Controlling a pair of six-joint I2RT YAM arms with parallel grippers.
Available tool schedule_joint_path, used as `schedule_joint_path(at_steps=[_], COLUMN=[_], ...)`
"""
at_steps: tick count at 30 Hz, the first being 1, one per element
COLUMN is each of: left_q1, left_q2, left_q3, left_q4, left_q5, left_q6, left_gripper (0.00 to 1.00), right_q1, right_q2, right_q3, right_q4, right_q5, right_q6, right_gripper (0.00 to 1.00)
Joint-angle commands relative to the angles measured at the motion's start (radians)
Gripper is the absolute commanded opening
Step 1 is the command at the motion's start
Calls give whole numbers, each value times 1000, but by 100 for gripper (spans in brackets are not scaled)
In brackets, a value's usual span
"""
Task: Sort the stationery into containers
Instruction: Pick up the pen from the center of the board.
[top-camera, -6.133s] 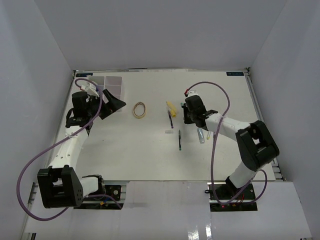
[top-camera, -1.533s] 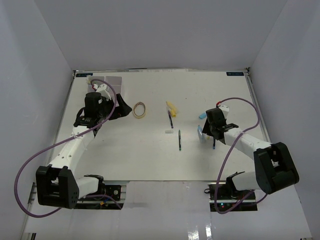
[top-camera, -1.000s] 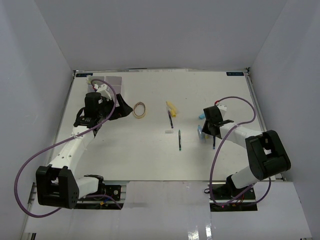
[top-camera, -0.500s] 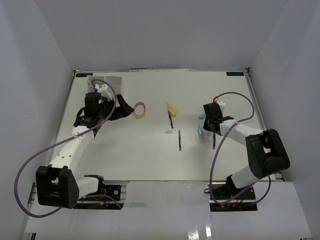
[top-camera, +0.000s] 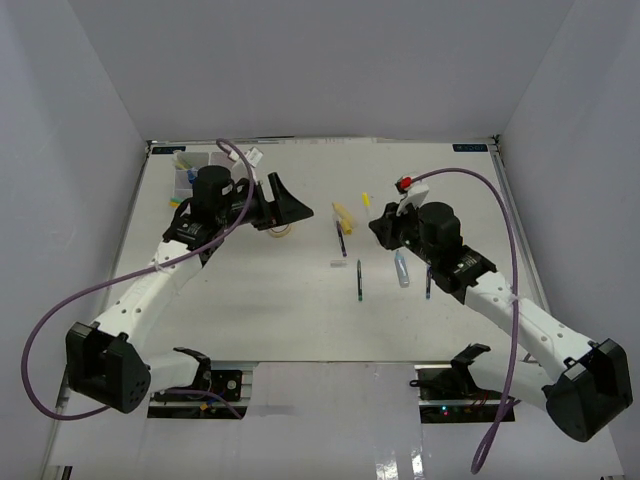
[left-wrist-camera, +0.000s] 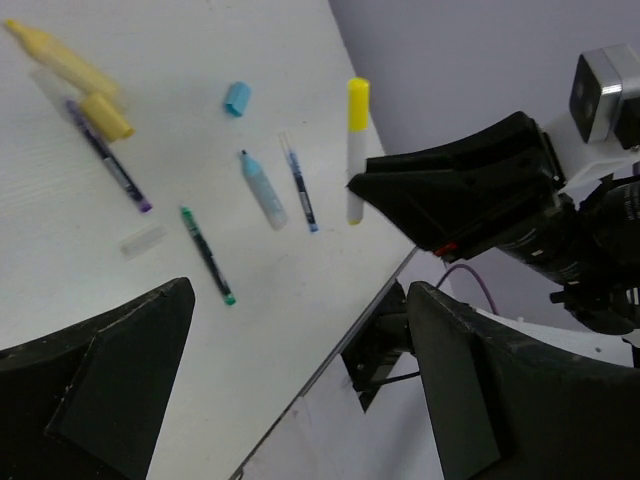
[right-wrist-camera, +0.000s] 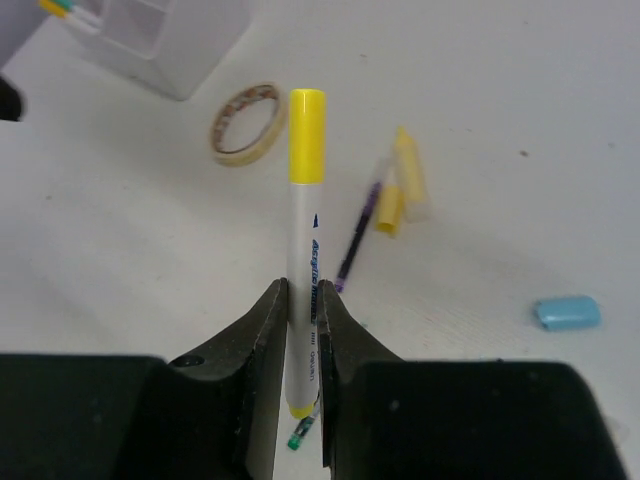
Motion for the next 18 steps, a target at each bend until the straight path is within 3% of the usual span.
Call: schedule_joint_path(at_steps=[1,10,14,18], left_q1=[-99,-266,-303,-331], left_q2=[18,92,135,167], left_q3=[70,137,173,200], left_q4=[47,46,44,43], left_q5=[-23,-241,-279,-299], left_q6=[-93,-155,-159,-155], left_gripper=[98,92,82,64], right_q1=[60,124,129,131], right_q2=[-42,-85,-91,-97], right_q3=[-19,-66,-80,-88], right_q4=[114,205,216,225], right_q5=[-162,-229,-237,-235], right_q6=[-91,-91,-90,-90], right_gripper=[11,14,15,15])
